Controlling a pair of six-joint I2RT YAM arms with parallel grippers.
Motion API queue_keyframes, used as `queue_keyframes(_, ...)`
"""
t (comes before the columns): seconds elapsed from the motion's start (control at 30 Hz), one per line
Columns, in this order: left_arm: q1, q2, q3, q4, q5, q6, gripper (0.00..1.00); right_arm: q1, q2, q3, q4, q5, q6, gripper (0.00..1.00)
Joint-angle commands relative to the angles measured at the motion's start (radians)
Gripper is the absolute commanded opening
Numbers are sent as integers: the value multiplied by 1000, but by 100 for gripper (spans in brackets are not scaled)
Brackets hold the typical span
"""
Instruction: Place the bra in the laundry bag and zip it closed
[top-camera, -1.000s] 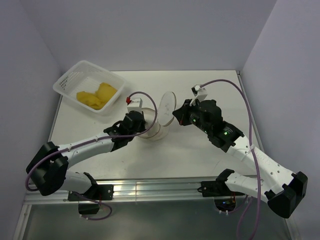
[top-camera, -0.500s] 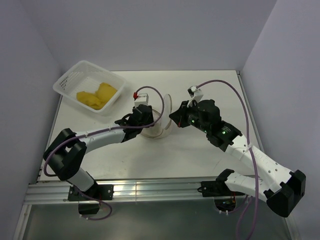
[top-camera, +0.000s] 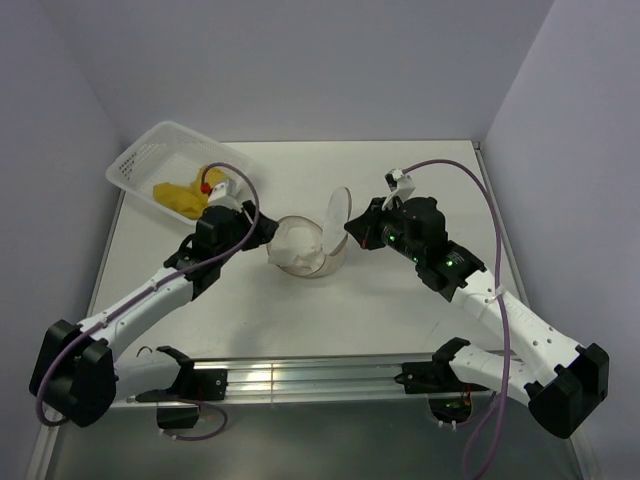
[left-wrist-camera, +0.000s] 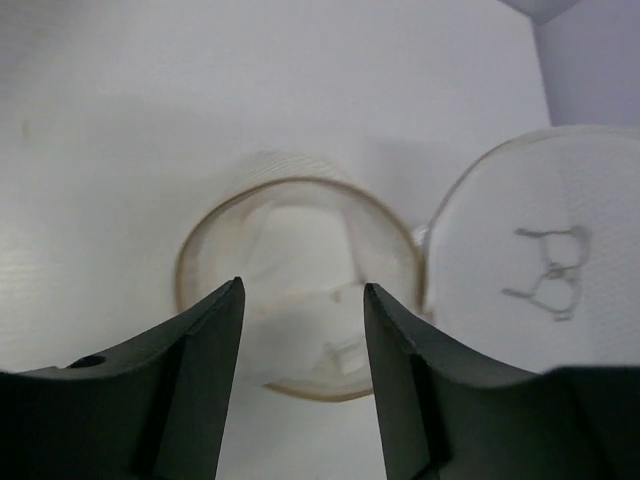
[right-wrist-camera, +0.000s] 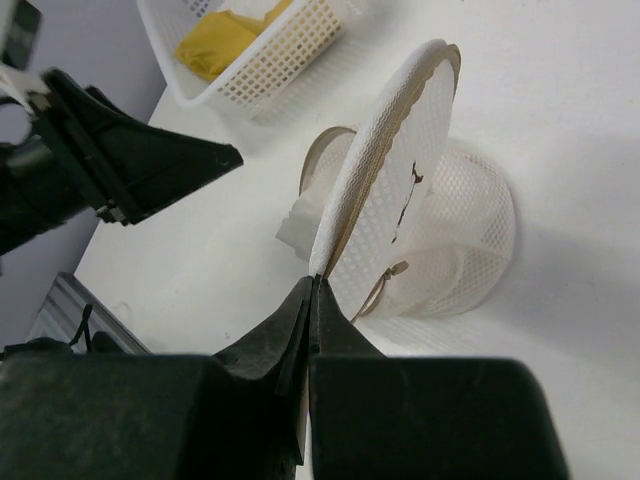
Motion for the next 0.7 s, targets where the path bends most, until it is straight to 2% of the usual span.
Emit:
queue_keyframes(0.0,96,-26,-152,59,131,-82,56,-9,0,-5,60,-22,3,0)
queue_keyframes(0.07,136,-14,-200,119,216,-113,50,-11,0,-6,63,-25,4,0)
queue_keyframes(0.17,190,50,-255,246,276,-124,46,-14,-3,-8,61,-28,4,0)
queue_keyframes(0.37,247,182,-277,487,400,-156,49,-16,-3,-3,53,-29,0,0)
queue_keyframes(0.5,248,233,-289,589,436,-173,49,-17,2,0,52,-38,-3,0)
queue_keyframes(0.67,250,284,-278,606,393,-193,47,-20,5,-2,57,-45,1,0)
